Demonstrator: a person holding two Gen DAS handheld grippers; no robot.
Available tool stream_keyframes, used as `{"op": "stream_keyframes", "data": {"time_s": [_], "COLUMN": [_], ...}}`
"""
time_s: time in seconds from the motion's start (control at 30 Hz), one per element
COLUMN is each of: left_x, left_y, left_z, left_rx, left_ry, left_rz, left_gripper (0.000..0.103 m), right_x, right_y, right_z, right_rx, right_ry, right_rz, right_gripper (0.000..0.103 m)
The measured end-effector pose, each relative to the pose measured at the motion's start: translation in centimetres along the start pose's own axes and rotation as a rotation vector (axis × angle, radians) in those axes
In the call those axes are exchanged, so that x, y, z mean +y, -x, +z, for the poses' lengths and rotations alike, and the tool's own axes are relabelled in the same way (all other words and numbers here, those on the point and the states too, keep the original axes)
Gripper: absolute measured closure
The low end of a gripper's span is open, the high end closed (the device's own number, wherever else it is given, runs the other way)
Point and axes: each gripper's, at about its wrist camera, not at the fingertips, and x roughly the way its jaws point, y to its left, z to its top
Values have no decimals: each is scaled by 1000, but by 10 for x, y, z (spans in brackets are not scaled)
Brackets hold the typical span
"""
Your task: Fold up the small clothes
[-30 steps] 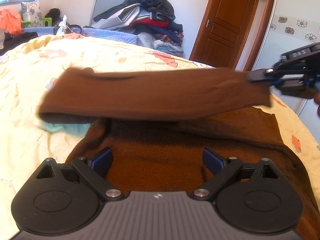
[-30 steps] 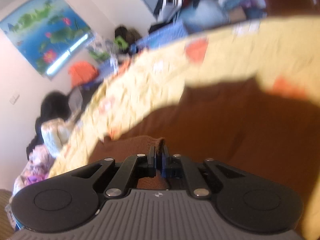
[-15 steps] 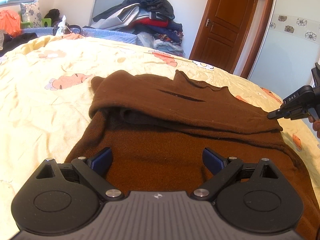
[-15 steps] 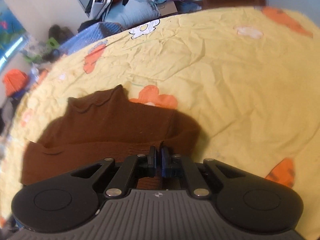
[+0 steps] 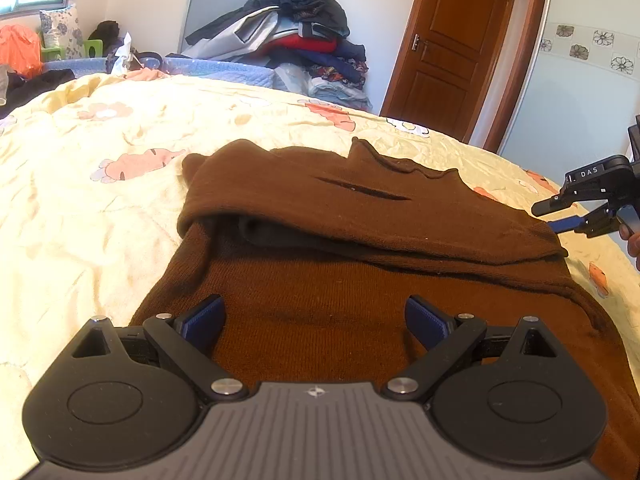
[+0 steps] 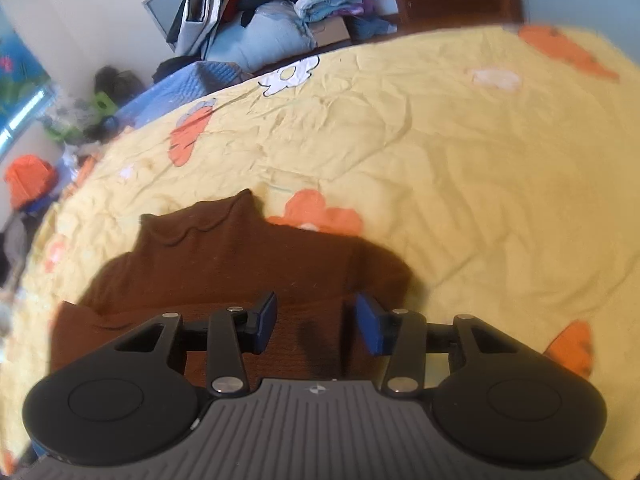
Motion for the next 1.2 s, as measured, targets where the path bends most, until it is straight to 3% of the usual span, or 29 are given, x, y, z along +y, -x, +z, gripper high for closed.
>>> {"op": "stream_keyframes", "data": {"time_s": [0.13, 0.23, 0.3, 0.4, 0.5, 0.6, 0.67, 0.77, 0.87, 0.93, 1.0, 1.07, 1.13, 1.2], "left_x": [-1, -1, -1, -1, -2, -3, -2, 8, 28, 46, 58, 56, 48, 43], "left_y": [0, 0, 0, 0, 0, 2, 14, 40, 52, 56, 51, 41, 23, -4], "left_z": [0, 0, 0, 0, 1, 1, 3, 6, 11, 11, 16, 28, 43, 52], "left_rx": [2, 1, 1, 1, 1, 2, -11, -48, 7, 43, 66, 43, 29, 76], "left_ry": [-3, -2, -3, 0, 1, -2, -14, -33, -37, 8, 47, 18, -36, -55], "left_rz": [5, 4, 4, 3, 3, 13, 21, 23, 63, 50, 28, 46, 66, 100], "left_gripper": [6, 6, 6, 6, 6, 6, 6, 6, 6, 6, 6, 6, 6, 6], "right_x": [1, 5, 9, 5, -1, 3, 4, 9, 4, -4, -13, -17, -10, -2], "right_y": [-10, -14, -6, 4, -2, -9, -4, 24, 54, 65, 69, 67, 68, 65], "right_z": [-9, -16, -14, -7, -10, -18, -20, -31, -59, -86, -113, -131, -136, -130], "right_rx": [47, 62, 44, 8, 28, 25, 2, -84, -108, -80, -36, -12, -38, -38], "right_ry": [6, 51, 77, 105, 91, 91, 62, 63, 82, 86, 93, 107, 135, 135], "right_rz": [2, -9, -1, -68, -54, -81, -49, -1, 55, 68, 55, 37, 27, 51], "right_gripper": [65, 91, 92, 93, 93, 81, 50, 28, 25, 25, 27, 36, 39, 41]}}
